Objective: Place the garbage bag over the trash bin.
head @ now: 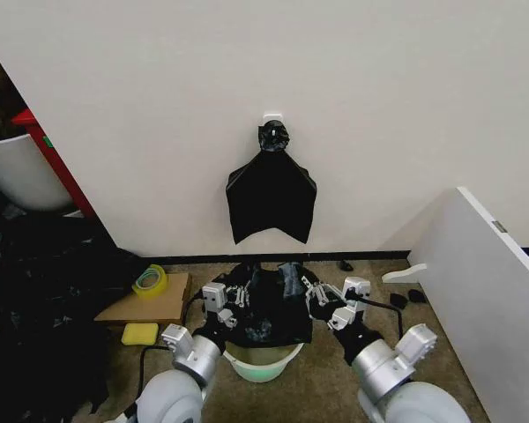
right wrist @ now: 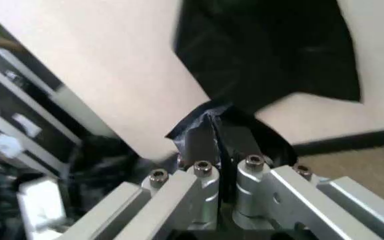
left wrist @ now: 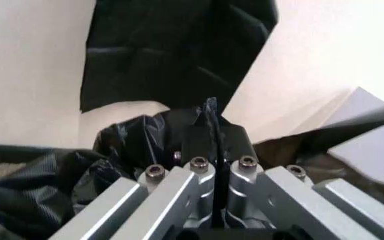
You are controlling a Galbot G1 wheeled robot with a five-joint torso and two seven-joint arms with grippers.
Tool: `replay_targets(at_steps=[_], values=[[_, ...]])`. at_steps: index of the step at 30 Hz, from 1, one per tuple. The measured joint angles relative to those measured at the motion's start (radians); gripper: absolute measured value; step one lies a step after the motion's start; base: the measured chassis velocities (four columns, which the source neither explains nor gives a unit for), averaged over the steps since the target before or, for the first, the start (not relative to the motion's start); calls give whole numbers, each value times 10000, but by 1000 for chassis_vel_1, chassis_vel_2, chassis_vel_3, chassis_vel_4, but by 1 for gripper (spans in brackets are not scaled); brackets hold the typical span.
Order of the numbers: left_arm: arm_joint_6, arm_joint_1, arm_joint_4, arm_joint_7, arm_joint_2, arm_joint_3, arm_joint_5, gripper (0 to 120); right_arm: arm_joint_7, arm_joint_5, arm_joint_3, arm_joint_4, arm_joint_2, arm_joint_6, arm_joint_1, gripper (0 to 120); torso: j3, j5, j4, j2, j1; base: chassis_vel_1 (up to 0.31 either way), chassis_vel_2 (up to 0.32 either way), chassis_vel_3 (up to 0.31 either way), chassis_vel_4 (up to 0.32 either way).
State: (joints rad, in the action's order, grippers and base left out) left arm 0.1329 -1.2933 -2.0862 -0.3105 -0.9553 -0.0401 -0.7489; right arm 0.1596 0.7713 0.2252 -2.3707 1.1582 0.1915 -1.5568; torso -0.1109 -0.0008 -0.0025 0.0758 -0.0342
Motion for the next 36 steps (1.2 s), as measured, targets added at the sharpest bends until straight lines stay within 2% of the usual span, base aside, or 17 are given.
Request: replay_targets(at_steps=[3, 7, 14, 21, 29, 36], values=[[6, -2, 70, -378, -75, -52, -40, 0, 161, -389, -120, 507, 12, -99, -157, 0, 0, 1, -1, 0, 0, 0, 0, 0, 0], [-129, -395, -185, -801, 342, 87, -46, 0, 624, -789, -223, 779, 8, 15, -489, 0, 0, 2, 0, 0, 0, 0, 0, 0, 0], [-246, -1300, -829, -1299, 881, 355, 94, 0, 1925, -1001, -265, 715, -119, 989, -742, 0, 1, 2, 2, 0, 0, 0, 0, 0, 0], [-313, -1671, -1024, -1290, 877, 373, 85, 0, 2564, -934, -197, 296, -290, 1737, -961, 0, 1, 3, 1, 0, 1, 0, 0, 0, 0], [-319, -1237, -680, -1199, 370, 102, -115, 0, 3104, -245, 233, -329, -735, 2175, -977, 0, 1, 1, -2, 0, 0, 0, 0, 0, 0], [-753, -1914, -1504, -1869, 555, 557, -1256, 0, 3278, -39, 167, -460, -793, 2638, -1150, 0, 2, 2, -2, 1, 1, 0, 0, 0, 0]])
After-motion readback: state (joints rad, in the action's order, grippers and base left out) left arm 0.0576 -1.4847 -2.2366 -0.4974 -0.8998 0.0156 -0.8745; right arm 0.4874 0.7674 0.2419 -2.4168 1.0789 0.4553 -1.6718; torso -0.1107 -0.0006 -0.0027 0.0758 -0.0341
